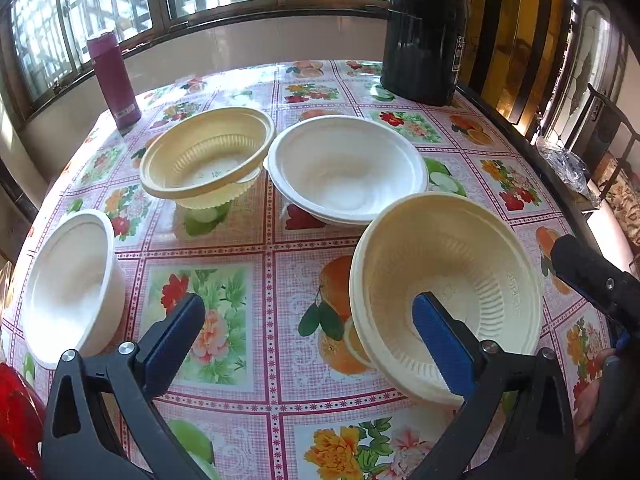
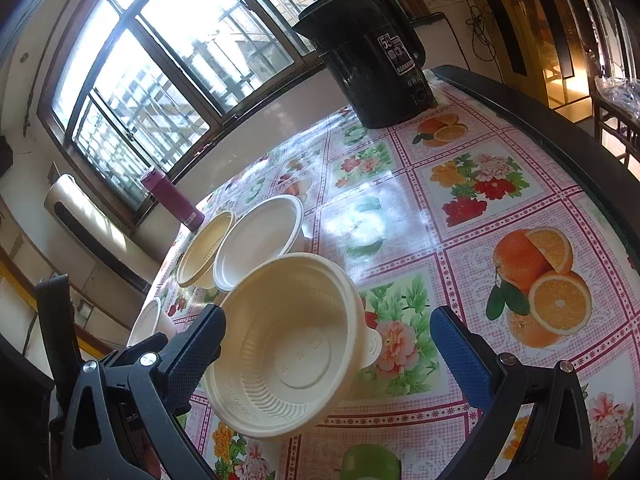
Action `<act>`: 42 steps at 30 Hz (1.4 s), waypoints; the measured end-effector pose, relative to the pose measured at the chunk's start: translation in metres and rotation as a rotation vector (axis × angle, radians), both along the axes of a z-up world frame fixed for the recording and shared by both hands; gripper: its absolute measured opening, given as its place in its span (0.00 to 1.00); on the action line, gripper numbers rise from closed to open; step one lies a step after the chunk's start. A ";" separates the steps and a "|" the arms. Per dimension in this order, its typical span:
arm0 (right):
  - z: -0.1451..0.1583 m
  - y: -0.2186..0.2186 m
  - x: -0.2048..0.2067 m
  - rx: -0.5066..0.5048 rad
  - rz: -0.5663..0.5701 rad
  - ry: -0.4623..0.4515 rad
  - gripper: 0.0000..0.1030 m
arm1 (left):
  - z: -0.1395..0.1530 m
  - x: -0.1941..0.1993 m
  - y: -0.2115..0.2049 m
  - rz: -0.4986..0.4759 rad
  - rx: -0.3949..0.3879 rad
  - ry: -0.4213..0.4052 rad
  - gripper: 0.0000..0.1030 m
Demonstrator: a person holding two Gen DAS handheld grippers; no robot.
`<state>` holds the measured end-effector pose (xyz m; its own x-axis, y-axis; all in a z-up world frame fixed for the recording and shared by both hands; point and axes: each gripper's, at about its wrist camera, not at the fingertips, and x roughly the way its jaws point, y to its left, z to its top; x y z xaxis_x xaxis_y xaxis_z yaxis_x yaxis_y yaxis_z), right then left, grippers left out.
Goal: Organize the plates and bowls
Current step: 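Close both tools on the beige ribbed bowl rim and lift it, then carry the beige bowl over the red plates and lower it onto them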
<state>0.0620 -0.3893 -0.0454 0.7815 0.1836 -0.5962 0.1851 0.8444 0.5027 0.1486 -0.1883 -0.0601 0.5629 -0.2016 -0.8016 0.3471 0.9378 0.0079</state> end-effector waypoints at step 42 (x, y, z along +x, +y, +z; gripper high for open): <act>-0.028 0.005 0.014 0.002 0.008 0.135 0.20 | -0.018 0.008 -0.001 -0.107 -0.195 0.160 0.14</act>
<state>0.0758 -0.3839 -0.0731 0.6928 0.1910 -0.6953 0.2446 0.8449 0.4758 0.1569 -0.1894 -0.0785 0.3997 -0.4124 -0.8187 0.4262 0.8743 -0.2323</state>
